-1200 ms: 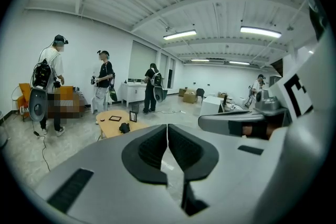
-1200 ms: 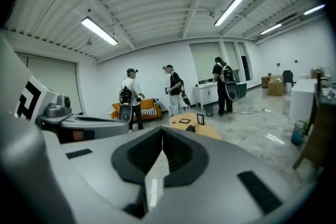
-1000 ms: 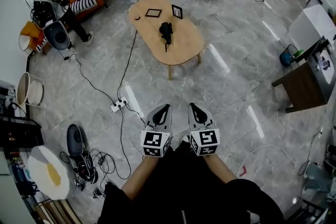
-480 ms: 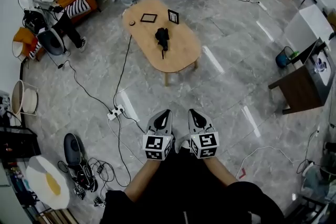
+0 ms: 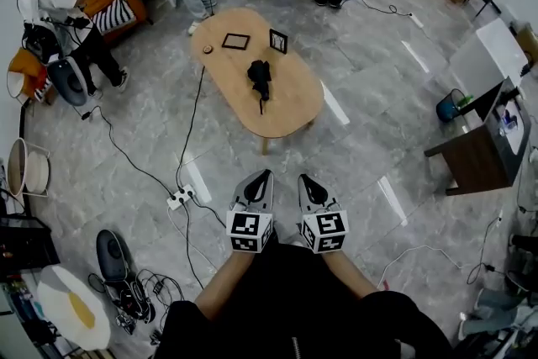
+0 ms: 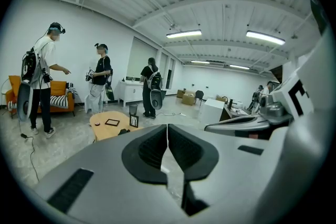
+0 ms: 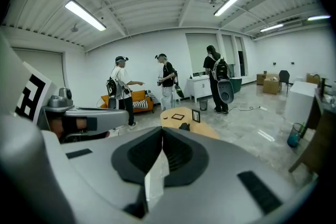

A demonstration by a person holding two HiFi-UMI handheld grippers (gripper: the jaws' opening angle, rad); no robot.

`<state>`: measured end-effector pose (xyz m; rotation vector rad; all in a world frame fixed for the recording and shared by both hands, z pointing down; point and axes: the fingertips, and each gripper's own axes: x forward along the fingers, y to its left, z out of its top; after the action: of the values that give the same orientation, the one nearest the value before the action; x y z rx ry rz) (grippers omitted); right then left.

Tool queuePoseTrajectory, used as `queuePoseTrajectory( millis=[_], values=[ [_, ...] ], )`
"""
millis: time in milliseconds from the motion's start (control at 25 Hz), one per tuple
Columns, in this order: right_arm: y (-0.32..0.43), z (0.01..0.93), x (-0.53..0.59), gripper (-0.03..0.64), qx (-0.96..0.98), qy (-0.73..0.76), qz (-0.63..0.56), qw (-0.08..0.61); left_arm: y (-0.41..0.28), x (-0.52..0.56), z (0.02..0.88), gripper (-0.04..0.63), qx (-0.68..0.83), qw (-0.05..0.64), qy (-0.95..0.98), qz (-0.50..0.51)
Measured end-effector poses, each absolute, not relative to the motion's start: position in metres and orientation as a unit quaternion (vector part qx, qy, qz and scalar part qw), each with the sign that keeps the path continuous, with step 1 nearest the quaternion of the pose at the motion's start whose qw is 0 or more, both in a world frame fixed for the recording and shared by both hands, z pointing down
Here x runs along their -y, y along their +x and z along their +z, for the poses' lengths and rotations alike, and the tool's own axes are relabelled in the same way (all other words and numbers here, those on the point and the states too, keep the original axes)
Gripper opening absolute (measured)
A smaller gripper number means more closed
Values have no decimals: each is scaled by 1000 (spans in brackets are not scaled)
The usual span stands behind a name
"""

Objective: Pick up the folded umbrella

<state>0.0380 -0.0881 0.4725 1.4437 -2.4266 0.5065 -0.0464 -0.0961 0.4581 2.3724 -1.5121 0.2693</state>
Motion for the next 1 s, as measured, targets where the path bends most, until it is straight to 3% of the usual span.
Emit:
queuePoseTrajectory(
  millis=[480,1000],
  values=[
    [-20,485,153,12,829,510,186,136,-109,159,468,17,519,165,833,96],
    [-16,500,201,12,816,519,215,139,-123,209,494,17,522,202,823,98]
  ],
)
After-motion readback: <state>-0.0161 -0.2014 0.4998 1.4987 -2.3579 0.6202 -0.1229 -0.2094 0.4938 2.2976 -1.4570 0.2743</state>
